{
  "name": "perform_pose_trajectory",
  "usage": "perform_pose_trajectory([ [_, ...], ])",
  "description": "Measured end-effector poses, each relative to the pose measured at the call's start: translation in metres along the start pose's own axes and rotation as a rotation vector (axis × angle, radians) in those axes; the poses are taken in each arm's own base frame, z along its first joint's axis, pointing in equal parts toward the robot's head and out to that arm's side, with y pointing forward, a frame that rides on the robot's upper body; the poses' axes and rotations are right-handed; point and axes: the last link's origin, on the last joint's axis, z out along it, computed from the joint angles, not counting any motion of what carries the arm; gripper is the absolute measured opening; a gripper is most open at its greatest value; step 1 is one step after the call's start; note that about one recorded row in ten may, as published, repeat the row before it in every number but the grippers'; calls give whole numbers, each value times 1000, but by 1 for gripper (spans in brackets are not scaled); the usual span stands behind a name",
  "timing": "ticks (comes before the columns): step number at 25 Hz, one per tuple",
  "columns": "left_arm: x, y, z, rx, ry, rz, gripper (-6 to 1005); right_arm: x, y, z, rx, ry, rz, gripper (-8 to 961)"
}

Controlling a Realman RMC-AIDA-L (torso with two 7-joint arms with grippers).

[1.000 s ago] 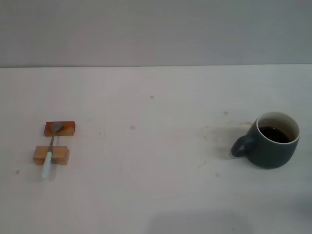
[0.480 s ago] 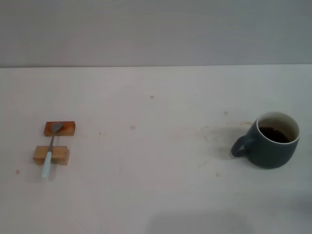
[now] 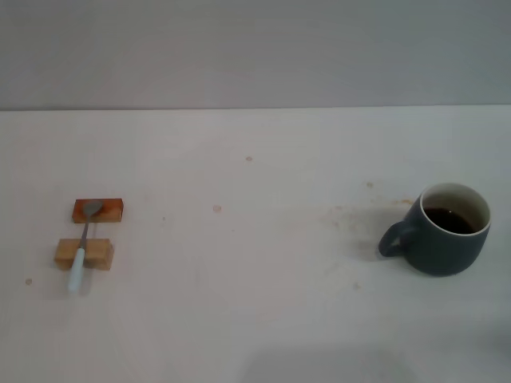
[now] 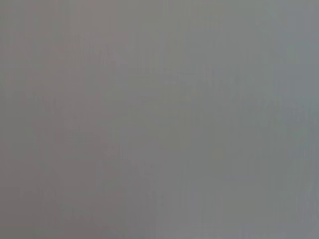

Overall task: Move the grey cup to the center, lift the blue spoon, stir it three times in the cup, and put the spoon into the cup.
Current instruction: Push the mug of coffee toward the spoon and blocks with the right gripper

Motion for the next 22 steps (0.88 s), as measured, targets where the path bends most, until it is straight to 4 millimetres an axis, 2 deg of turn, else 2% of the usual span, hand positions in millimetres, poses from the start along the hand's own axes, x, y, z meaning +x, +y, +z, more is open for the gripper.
perform_pose_trajectory([
  [7, 2, -3, -3, 5, 21, -25, 801, -1, 6, 4, -30, 3, -3, 107],
  [12, 3, -2, -4, 3, 37, -28, 802, 2, 21, 2, -112, 20, -20, 4],
  [22, 6, -2, -9, -2, 74, -50, 802, 7, 52, -7, -266, 52, -29, 3],
])
